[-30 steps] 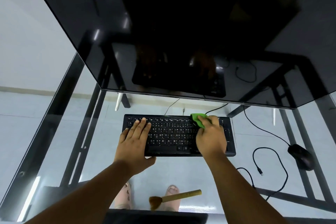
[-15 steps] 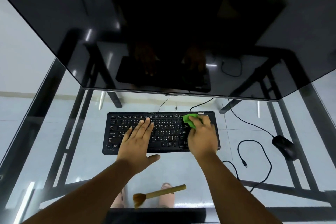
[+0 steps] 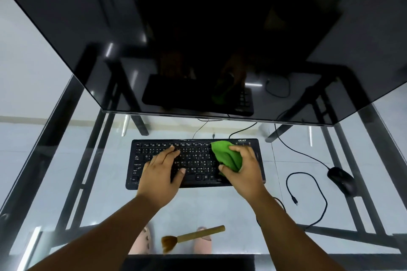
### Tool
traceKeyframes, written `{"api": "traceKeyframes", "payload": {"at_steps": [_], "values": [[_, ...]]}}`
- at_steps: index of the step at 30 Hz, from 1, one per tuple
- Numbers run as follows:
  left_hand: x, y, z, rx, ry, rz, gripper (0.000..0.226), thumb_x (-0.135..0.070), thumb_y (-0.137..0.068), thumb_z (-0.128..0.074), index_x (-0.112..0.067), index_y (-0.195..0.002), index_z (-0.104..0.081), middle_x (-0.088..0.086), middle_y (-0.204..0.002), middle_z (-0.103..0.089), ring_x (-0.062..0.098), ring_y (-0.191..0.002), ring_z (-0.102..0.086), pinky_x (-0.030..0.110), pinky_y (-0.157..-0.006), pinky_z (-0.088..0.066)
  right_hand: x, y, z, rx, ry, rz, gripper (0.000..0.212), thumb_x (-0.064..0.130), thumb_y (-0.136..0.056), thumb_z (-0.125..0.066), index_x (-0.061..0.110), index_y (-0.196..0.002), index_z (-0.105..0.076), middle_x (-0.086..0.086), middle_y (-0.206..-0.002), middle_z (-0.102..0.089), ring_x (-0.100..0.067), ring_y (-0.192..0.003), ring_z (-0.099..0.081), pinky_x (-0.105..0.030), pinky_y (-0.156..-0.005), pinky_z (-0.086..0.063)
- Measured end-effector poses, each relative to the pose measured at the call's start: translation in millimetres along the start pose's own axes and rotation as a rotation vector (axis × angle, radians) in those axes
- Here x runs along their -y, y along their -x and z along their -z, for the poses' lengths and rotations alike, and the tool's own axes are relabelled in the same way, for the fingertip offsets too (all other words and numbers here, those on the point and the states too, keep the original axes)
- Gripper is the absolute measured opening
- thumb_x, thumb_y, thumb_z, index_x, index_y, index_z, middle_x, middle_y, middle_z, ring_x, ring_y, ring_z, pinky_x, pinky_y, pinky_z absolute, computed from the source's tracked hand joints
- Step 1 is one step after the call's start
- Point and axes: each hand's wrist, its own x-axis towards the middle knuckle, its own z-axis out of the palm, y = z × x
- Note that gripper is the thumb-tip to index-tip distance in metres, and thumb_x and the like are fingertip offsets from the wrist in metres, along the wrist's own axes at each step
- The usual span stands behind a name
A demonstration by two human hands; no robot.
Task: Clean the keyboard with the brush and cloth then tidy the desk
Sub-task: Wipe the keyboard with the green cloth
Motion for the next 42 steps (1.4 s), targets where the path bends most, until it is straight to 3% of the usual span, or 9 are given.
{"api": "traceKeyframes", "payload": {"at_steps": [4, 8, 15, 18, 21, 27, 34, 38, 42], "values": [[6.4, 2.6, 14.5, -0.051, 0.118, 0.065, 0.033, -0.029, -0.090, -0.059, -0.024, -0.122, -0.062, -0.004, -0.115, -0.063, 0.017, -0.102, -0.061, 0.031, -0.085, -0.051, 1.2, 4.1, -10.2, -0.072, -0.120, -0.026, 0.049, 0.019, -0.075, -0.080, 0.024, -0.117, -0.055, 0.006, -0.116, -0.051, -0.010, -0.108, -0.054, -0.022, -0.092, -0.045], [5.4, 2.8, 18.9, -0.014, 0.217, 0.163, 0.019, -0.022, -0.088, -0.062, -0.029, -0.105, -0.069, -0.013, -0.089, -0.067, 0.003, -0.072, -0.062, 0.026, -0.068, -0.054, -0.2, 4.0, -1.5, -0.209, -0.242, -0.343, 0.051, 0.012, -0.068, -0.085, 0.022, -0.107, -0.053, -0.002, -0.106, -0.060, -0.022, -0.099, -0.061, -0.037, -0.089, -0.052], [-28.3, -14.2, 14.3, 0.177, 0.458, 0.242, 0.015, -0.021, -0.089, -0.062, -0.034, -0.088, -0.070, -0.015, -0.075, -0.066, 0.000, -0.070, -0.062, 0.011, -0.065, -0.045, 8.8, -13.1, 21.8, 0.027, -0.421, -0.596, 0.037, 0.002, -0.068, -0.083, 0.015, -0.093, -0.060, -0.008, -0.094, -0.068, -0.023, -0.085, -0.065, -0.033, -0.075, -0.052], [-46.5, -21.0, 15.2, 0.257, 0.707, 0.389, 0.016, -0.018, -0.090, -0.060, -0.029, -0.084, -0.069, -0.001, -0.082, -0.069, 0.013, -0.065, -0.063, 0.024, -0.062, -0.053, 13.9, -16.0, 26.3, 0.052, -0.526, -0.540, 0.036, -0.009, -0.069, -0.078, 0.012, -0.089, -0.056, -0.013, -0.092, -0.065, -0.026, -0.084, -0.063, -0.038, -0.081, -0.051], [-62.0, -28.8, 18.2, 0.349, 0.885, 0.516, 0.013, -0.018, -0.092, -0.061, -0.014, -0.101, -0.069, 0.004, -0.084, -0.065, 0.013, -0.059, -0.057, 0.018, -0.053, -0.049, 20.6, -13.0, 27.7, 0.136, -0.693, -0.454, 0.036, -0.017, -0.074, -0.069, 0.013, -0.081, -0.049, -0.009, -0.082, -0.062, -0.023, -0.079, -0.062, -0.032, -0.069, -0.053], [-64.1, -33.7, 22.9, 0.485, 1.095, 0.513, 0.016, -0.026, -0.089, -0.067, -0.022, -0.104, -0.065, -0.007, -0.093, -0.066, 0.009, -0.084, -0.058, 0.025, -0.074, -0.042, 32.1, -8.6, 30.3, 0.287, -0.943, -0.334, 0.038, -0.020, -0.074, -0.061, 0.014, -0.073, -0.043, 0.000, -0.064, -0.059, -0.015, -0.065, -0.063, -0.026, -0.055, -0.053], [-64.6, -31.1, 32.1, 0.312, 1.213, 0.397, 0.016, -0.007, -0.085, -0.068, -0.008, -0.099, -0.060, 0.006, -0.098, -0.072, 0.002, -0.078, -0.068, 0.010, -0.067, -0.048, 37.4, -15.2, 30.7, 0.274, -0.924, -0.288, 0.036, -0.012, -0.079, -0.064, 0.017, -0.071, -0.045, 0.004, -0.059, -0.054, -0.014, -0.065, -0.058, -0.032, -0.061, -0.046], [-57.7, -29.8, 34.5, 0.251, 1.242, 0.386, 0.034, -0.016, -0.075, -0.080, -0.005, -0.097, -0.057, 0.019, -0.092, -0.065, 0.023, -0.088, -0.063, 0.039, -0.097, -0.043, 41.3, -15.7, 27.3, 0.191, -0.865, -0.253, 0.036, -0.014, -0.074, -0.070, 0.016, -0.078, -0.051, -0.007, -0.072, -0.054, -0.024, -0.073, -0.059, -0.035, -0.067, -0.048], [-54.9, -28.1, 33.0, 0.161, 1.191, 0.352, 0.042, -0.007, -0.080, -0.075, -0.017, -0.113, -0.051, 0.016, -0.080, -0.058, 0.026, -0.084, -0.060, 0.028, -0.079, -0.050, 47.6, -15.4, 26.3, 0.152, -0.603, -0.166, 0.039, -0.009, -0.077, -0.073, 0.015, -0.105, -0.060, -0.005, -0.083, -0.063, -0.019, -0.081, -0.063, -0.028, -0.073, -0.055]]}}
